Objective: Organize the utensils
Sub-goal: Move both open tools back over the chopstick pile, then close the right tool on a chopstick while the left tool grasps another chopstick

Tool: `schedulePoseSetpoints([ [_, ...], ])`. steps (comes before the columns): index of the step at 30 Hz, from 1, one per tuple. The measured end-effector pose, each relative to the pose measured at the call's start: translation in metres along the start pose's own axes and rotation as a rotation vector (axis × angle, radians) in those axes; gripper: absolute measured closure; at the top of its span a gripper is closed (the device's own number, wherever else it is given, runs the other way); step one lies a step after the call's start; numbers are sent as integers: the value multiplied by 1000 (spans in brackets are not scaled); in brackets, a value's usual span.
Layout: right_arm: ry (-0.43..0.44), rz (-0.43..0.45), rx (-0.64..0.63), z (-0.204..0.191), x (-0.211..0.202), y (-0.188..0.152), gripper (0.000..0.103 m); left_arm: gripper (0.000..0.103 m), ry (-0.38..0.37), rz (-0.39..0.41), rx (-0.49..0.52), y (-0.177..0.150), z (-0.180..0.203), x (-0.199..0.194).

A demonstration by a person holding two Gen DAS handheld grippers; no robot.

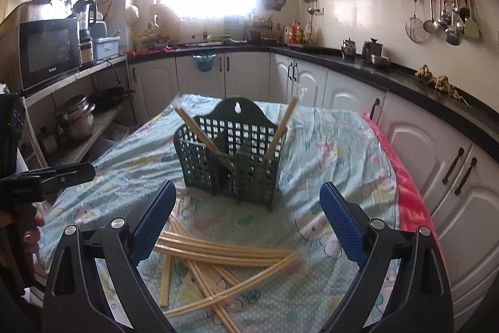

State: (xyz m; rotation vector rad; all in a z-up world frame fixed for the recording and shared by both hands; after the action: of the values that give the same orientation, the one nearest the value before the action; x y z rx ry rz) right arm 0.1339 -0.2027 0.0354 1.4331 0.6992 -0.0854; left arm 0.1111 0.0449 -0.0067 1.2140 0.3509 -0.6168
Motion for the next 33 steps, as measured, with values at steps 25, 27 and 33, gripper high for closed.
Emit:
schedulePoseSetpoints([
  [25, -93, -206, 110, 44, 44, -66, 12, 23, -100, -217, -90, -62, -5, 53],
  [27, -98, -219, 122, 49, 50, -70, 12, 27, -111, -230, -96, -65, -5, 57],
  [33, -106, -281, 187, 66, 72, -80, 13, 41, -159, -262, -135, -74, -2, 70],
])
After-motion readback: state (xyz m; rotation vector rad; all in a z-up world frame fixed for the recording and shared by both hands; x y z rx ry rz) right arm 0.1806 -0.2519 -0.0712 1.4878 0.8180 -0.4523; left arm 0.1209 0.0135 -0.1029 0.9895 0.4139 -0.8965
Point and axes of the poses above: each gripper's, at about its wrist camera, not at the fingertips, and x roughly the way its jaws point, z to its right, y to its top, the point moved 2 cm from there along x, roughly the way its jaws point, and after that the axes turned 2 degrees about x, right-handed, at the moved point
